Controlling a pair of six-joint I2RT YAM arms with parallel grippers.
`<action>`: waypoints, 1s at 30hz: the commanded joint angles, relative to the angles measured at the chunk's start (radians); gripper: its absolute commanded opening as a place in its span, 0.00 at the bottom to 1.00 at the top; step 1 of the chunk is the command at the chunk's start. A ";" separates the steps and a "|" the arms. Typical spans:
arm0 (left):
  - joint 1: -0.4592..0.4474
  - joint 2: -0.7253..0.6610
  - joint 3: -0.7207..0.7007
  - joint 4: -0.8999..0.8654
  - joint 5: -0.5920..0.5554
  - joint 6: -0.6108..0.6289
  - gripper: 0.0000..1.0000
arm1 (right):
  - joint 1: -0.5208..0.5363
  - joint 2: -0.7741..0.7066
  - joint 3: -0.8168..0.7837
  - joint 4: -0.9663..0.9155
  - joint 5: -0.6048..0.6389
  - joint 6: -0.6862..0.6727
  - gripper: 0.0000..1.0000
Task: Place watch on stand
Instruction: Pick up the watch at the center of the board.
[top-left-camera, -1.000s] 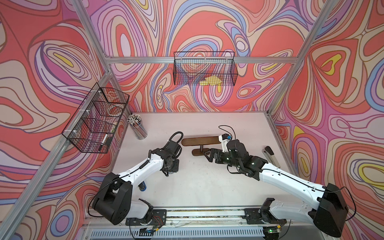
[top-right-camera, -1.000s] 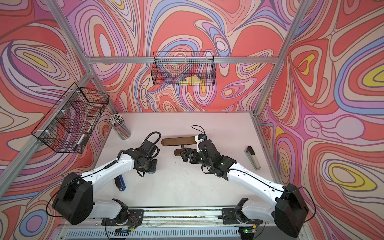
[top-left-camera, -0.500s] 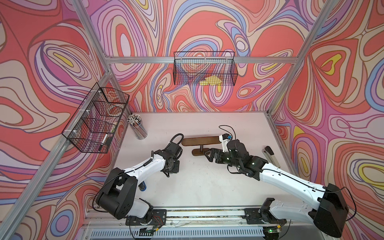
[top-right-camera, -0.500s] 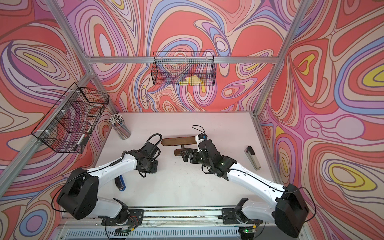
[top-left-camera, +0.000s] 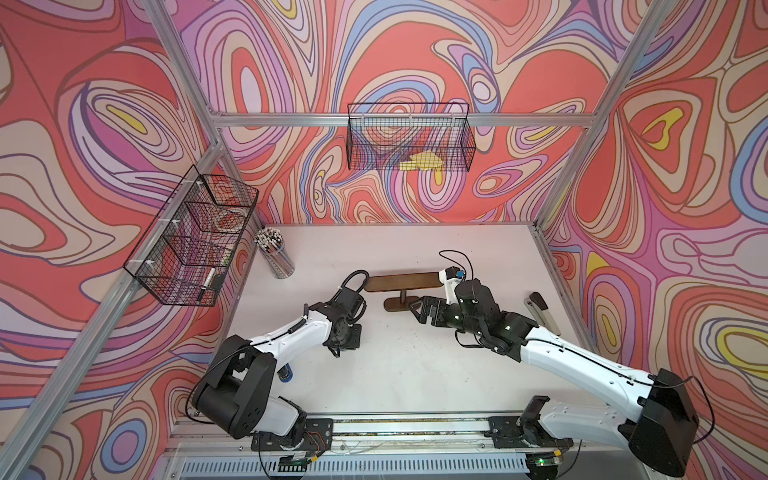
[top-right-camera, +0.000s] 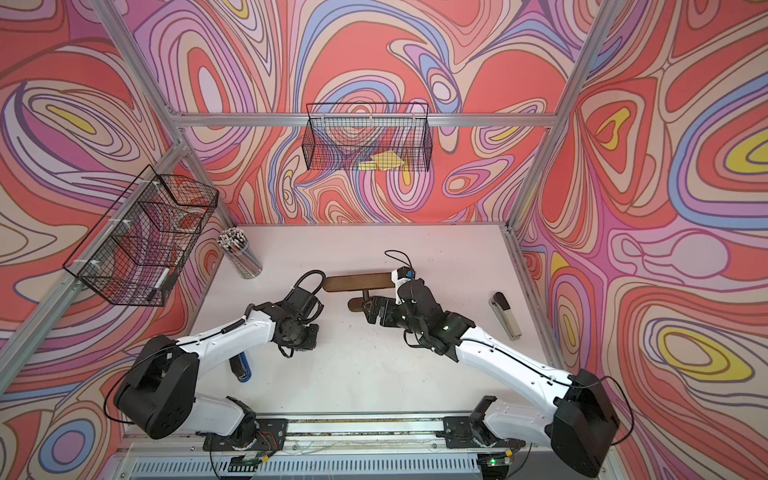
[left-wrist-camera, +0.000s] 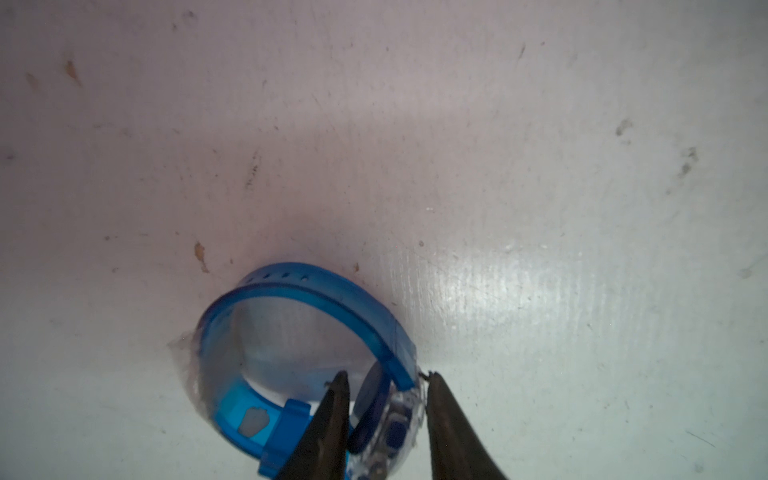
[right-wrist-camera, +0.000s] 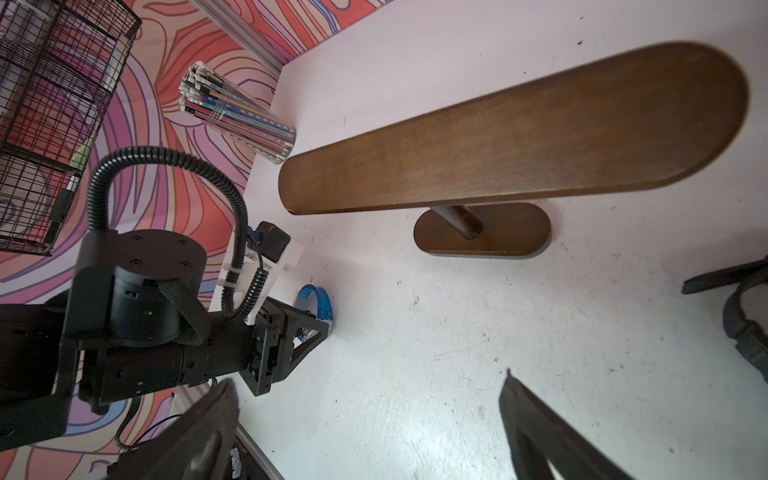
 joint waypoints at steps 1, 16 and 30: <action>-0.006 -0.034 -0.016 -0.013 0.007 0.007 0.32 | 0.007 -0.020 -0.015 -0.017 0.009 -0.008 0.99; -0.005 -0.064 -0.006 -0.021 0.054 0.005 0.08 | 0.010 -0.038 -0.040 0.023 -0.010 -0.040 0.98; 0.003 -0.265 0.190 0.088 0.682 -0.097 0.00 | 0.011 -0.097 -0.062 0.040 0.126 -0.227 0.94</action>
